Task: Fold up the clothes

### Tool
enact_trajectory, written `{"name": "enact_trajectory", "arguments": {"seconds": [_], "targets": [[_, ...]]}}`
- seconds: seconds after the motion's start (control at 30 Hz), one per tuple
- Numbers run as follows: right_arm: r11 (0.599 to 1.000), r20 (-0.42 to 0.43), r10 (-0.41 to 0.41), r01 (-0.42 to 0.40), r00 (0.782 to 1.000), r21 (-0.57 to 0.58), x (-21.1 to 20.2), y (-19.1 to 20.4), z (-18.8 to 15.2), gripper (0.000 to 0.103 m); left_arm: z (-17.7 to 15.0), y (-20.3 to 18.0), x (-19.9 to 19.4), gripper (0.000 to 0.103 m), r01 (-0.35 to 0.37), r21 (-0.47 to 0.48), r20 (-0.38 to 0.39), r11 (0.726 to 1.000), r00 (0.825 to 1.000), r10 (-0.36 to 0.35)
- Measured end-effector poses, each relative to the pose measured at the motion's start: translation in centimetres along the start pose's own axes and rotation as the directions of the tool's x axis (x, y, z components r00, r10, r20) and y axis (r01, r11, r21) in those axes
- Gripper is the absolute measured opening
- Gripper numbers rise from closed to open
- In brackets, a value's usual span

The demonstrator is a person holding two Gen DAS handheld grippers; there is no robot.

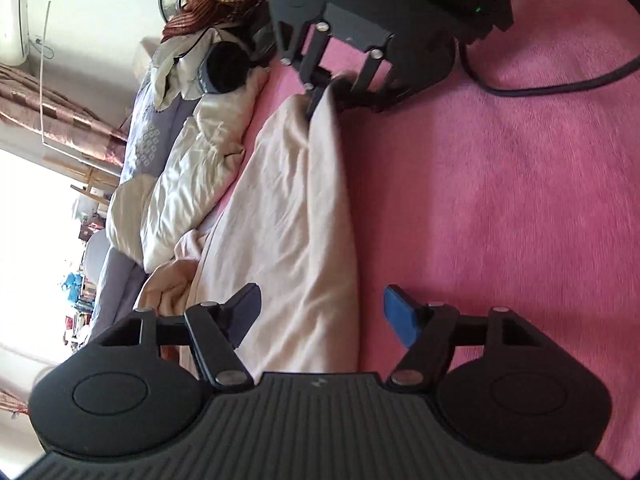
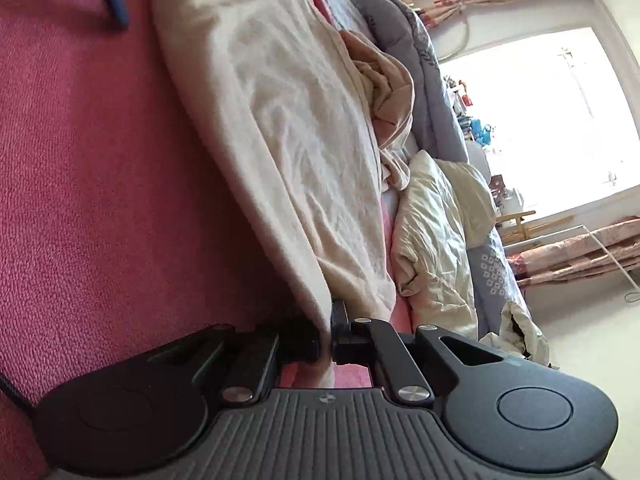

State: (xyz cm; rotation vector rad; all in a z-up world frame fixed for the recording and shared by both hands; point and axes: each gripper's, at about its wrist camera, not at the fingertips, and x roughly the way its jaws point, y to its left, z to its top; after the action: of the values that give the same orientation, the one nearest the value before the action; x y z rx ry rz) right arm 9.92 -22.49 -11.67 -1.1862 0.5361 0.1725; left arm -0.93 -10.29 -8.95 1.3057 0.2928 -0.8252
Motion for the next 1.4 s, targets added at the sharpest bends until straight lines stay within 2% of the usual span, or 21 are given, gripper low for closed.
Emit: {"name": "enact_trajectory", "arguments": {"seconds": [0.03, 0.1, 0.13, 0.17, 0.3, 0.4, 0.6, 0.67, 0.83, 0.87, 0.9, 0.93, 0.97, 1.0, 1.07, 1.1, 1.17, 1.37, 1.4], "targets": [[1.000, 0.001, 0.006, -0.006, 1.000, 0.007, -0.4, -0.2, -0.1, 0.007, 0.2, -0.1, 0.6, 0.066, 0.001, -0.007, -0.004, 1.000, 1.000, -0.001], [1.000, 0.010, 0.008, -0.008, 1.000, 0.001, -1.1, -0.1, -0.3, 0.007, 0.7, -0.3, 1.7, 0.051, 0.001, -0.020, -0.013, 1.000, 1.000, -0.002], [1.000, 0.013, 0.013, -0.013, 1.000, 0.000, -1.5, 0.0, -0.4, 0.007, 0.6, -0.3, 2.1, 0.048, -0.003, -0.022, -0.028, 1.000, 1.000, 0.002], [1.000, 0.016, 0.013, -0.013, 1.000, -0.002, -2.4, 0.5, -0.8, 0.007, 0.2, -0.3, 2.6, 0.038, -0.019, -0.012, -0.056, 1.000, 0.998, 0.018], [1.000, 0.026, 0.017, -0.017, 1.000, -0.022, -4.5, 2.0, -1.5, 0.007, -3.5, -0.9, 3.2, 0.014, -0.067, 0.099, -0.164, 0.993, 0.983, 0.082], [0.999, 0.031, 0.020, -0.018, 0.999, -0.043, -5.2, 2.9, -1.8, 0.007, -6.7, -1.1, 2.2, 0.009, -0.087, 0.118, -0.210, 0.989, 0.971, 0.110], [0.998, 0.032, 0.012, -0.010, 0.999, -0.068, -5.9, 3.3, -1.7, 0.005, -11.1, 0.3, 0.5, 0.002, -0.090, 0.024, -0.317, 0.996, 0.944, 0.093], [0.997, 0.036, 0.015, -0.012, 0.999, -0.070, -6.6, 3.0, -1.5, 0.005, -11.6, 0.9, -0.5, 0.002, -0.091, -0.014, -0.322, 0.996, 0.943, 0.081], [0.995, 0.039, 0.031, -0.028, 0.999, -0.091, -7.6, 2.3, -1.3, 0.004, -11.8, 1.1, -1.6, 0.002, -0.095, 0.008, -0.315, 0.995, 0.945, 0.093], [0.996, 0.042, 0.028, -0.024, 0.999, -0.089, -7.6, 2.4, -1.3, 0.004, -11.8, 1.2, -1.5, 0.006, -0.105, 0.000, -0.311, 0.994, 0.945, 0.100], [0.997, 0.047, 0.006, -0.002, 0.999, -0.081, -7.4, 2.5, -1.1, 0.005, -11.6, 1.1, -1.3, 0.024, -0.123, 0.003, -0.315, 0.992, 0.942, 0.118], [0.997, 0.040, 0.002, 0.002, 0.999, -0.080, -7.2, 2.8, -1.0, 0.005, -11.5, 0.6, -0.9, 0.032, -0.135, 0.023, -0.315, 0.991, 0.939, 0.135], [0.996, 0.048, -0.005, 0.009, 0.999, -0.092, -7.0, 3.2, -0.8, 0.008, -11.3, 0.0, -0.8, 0.042, -0.149, 0.061, -0.306, 0.987, 0.938, 0.161], [0.995, 0.056, -0.011, 0.016, 0.998, -0.103, -6.8, 3.7, -0.7, 0.009, -11.3, -1.0, -0.5, 0.045, -0.183, 0.131, -0.290, 0.974, 0.933, 0.214], [0.989, 0.080, -0.007, 0.019, 0.997, -0.148, -6.5, 5.0, -0.4, 0.009, -11.3, -2.2, 0.2, 0.042, -0.212, 0.228, -0.252, 0.950, 0.930, 0.268], [0.986, 0.087, -0.013, 0.027, 0.996, -0.164, -6.4, 5.7, -0.3, 0.009, -11.3, -2.3, 0.6, 0.031, -0.215, 0.244, -0.247, 0.946, 0.929, 0.275], [0.988, 0.083, -0.025, 0.038, 0.996, -0.153, -6.1, 6.0, 0.0, 0.005, -11.3, -1.9, 1.5, 0.000, -0.158, 0.192, -0.289, 0.969, 0.934, 0.209], [0.994, 0.055, 0.019, -0.013, 0.998, -0.107, -7.9, 3.9, -0.1, 0.004, -10.9, -0.1, 0.0, 0.000, -0.126, 0.095, -0.298, 0.988, 0.943, 0.149], [0.994, 0.056, 0.032, -0.026, 0.998, -0.105, -8.4, 3.6, -0.1, 0.004, -10.9, 0.2, -0.7, 0.000, -0.101, 0.095, -0.286, 0.990, 0.950, 0.124]]}}
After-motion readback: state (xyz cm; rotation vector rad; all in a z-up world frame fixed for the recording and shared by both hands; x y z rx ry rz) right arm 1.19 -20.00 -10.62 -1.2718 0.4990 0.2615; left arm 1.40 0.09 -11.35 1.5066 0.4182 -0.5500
